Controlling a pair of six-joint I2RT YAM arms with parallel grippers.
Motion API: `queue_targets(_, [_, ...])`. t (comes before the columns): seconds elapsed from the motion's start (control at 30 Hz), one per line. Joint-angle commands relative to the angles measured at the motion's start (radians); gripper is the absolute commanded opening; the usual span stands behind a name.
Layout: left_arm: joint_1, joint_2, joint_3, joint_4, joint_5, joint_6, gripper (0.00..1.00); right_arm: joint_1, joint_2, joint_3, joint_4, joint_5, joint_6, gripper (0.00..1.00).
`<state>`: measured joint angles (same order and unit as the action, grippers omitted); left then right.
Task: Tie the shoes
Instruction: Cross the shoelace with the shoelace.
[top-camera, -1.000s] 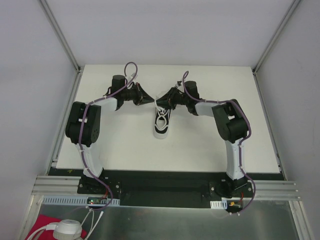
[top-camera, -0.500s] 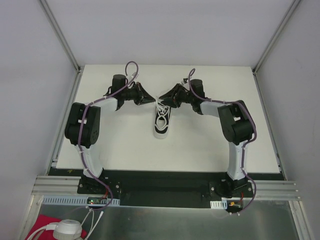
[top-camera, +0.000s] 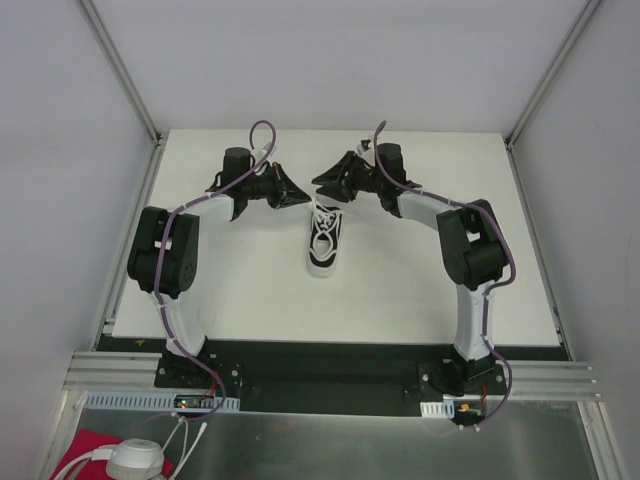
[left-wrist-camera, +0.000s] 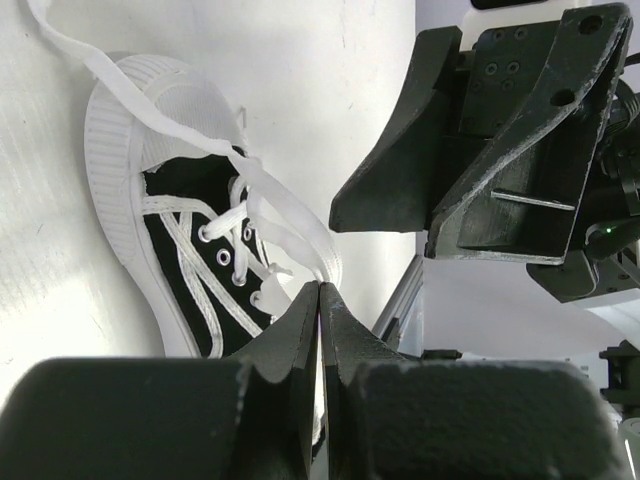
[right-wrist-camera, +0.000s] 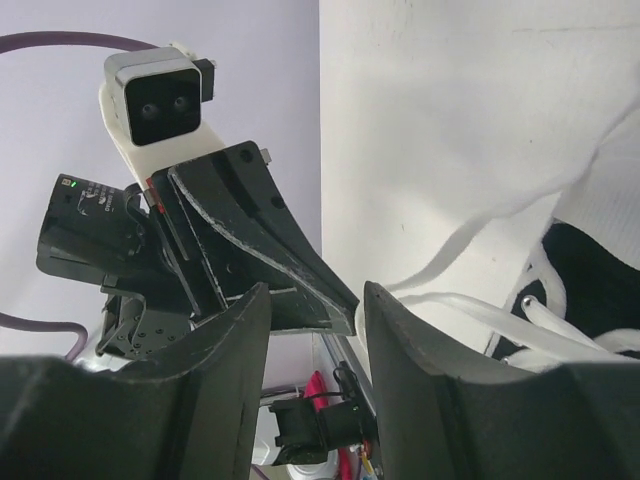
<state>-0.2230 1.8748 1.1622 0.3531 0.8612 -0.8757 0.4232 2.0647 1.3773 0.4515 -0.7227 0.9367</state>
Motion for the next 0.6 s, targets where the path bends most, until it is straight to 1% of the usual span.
queue_targets(0.0, [-0.006, -0.037, 0.019, 0.012, 0.032, 0.017, 0.0, 0.019, 0.041, 0.081, -0.034, -0.033, -0.019, 0.45])
queue_targets(0.1, [-0.004, -0.04, 0.024, 0.007, 0.032, 0.018, 0.0, 0.025, 0.049, 0.085, -0.045, -0.034, -0.024, 0.42])
queue_targets(0.3, [-0.004, -0.04, 0.027, 0.0, 0.032, 0.023, 0.0, 0.019, 0.006, 0.019, -0.043, 0.015, -0.048, 0.43])
queue_targets(0.43, [-0.004, -0.037, 0.024, -0.003, 0.032, 0.024, 0.0, 0.011, -0.024, -0.015, -0.043, 0.043, -0.065, 0.47])
queue_targets(0.57, [-0.004, -0.04, 0.022, -0.003, 0.032, 0.026, 0.0, 0.005, -0.038, -0.029, -0.047, 0.052, -0.073, 0.5])
